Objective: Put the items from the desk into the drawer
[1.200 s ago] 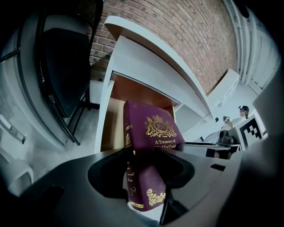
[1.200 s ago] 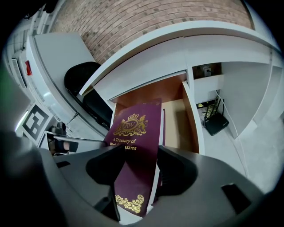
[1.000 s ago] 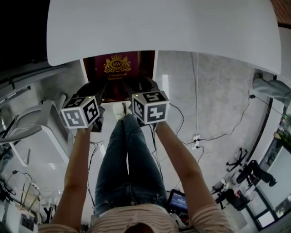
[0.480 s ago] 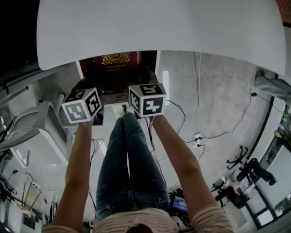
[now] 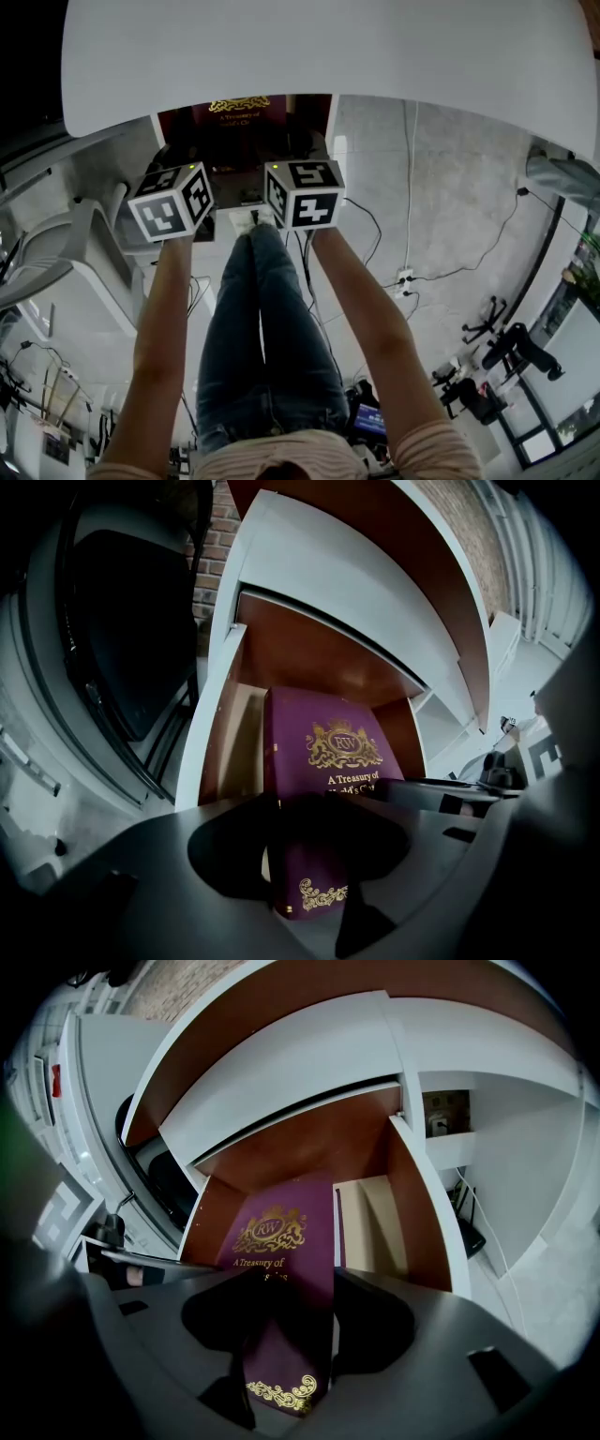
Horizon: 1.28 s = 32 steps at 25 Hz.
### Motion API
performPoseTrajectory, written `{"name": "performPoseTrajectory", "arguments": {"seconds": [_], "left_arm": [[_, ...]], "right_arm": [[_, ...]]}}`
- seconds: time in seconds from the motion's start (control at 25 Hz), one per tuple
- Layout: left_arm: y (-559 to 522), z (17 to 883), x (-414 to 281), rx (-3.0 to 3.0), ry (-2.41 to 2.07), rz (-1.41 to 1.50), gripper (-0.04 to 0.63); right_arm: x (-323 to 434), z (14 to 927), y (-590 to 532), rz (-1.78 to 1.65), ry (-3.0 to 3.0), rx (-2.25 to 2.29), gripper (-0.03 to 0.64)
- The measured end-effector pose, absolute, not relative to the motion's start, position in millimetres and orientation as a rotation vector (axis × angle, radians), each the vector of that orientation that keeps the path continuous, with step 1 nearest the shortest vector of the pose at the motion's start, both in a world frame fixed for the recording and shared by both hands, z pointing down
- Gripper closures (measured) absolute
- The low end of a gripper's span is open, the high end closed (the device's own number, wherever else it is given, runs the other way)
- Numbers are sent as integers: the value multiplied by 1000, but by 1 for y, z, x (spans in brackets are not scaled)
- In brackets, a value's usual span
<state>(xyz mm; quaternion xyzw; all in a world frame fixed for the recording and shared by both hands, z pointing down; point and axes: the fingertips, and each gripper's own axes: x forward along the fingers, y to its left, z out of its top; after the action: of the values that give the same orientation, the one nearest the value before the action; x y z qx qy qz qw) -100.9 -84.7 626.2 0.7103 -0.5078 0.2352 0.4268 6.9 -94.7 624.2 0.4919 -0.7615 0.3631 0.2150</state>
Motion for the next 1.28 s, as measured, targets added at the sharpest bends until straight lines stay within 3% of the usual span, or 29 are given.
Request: {"name": "performPoseTrajectory", "arguments": {"seconds": [1.28], "left_arm": [[-91, 657, -98, 1695, -1309, 679, 419]], "right_arm": [[7, 650, -107, 892, -2040, 1386, 383]]}}
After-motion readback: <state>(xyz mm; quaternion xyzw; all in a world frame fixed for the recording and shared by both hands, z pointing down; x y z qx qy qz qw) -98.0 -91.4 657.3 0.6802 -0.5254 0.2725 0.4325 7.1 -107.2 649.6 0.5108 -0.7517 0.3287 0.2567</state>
